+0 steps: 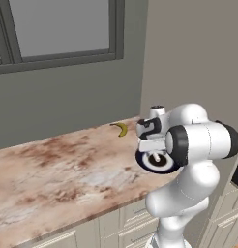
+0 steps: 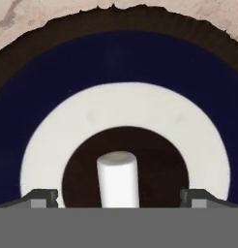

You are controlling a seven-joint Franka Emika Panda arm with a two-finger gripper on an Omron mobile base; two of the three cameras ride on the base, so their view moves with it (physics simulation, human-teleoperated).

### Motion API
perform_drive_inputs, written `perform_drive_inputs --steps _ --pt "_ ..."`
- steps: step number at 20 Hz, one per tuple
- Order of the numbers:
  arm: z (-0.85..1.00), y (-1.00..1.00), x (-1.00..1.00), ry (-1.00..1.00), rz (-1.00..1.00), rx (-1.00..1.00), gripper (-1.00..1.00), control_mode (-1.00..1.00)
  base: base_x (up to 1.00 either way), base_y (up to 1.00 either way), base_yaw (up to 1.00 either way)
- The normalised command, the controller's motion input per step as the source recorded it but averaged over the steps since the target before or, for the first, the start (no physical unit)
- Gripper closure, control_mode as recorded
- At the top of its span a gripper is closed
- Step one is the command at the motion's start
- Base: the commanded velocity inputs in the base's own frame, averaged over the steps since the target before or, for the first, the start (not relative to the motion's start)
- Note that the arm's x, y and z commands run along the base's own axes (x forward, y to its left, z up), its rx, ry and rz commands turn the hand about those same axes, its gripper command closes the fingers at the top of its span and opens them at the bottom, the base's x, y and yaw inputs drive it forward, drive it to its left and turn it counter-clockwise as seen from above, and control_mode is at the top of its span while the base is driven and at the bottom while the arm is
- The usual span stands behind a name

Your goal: Pick the marshmallow from the counter and place it in the microwave.

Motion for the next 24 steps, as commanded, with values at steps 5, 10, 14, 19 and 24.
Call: perform_drive_inputs --steps 5,10,14,19,24 --pt "-0.20 0.00 0.00 0.00 0.00 0.00 -1.00 -1.00 0.00 0.00 0.00" --pt "-0.09 0.00 0.10 0.00 0.00 0.00 -1.00 -1.00 0.00 0.00 0.00" --pt "-0.06 0.00 -0.05 0.00 0.00 0.00 -1.00 -1.00 0.00 0.00 0.00" --pt "-0.07 0.05 -0.16 0.00 0.00 0.00 1.00 -1.00 0.00 0.00 0.00" --pt "-0.20 0.01 -0.08 -0.02 0.00 0.00 1.00 -1.00 0.00 0.00 0.00"
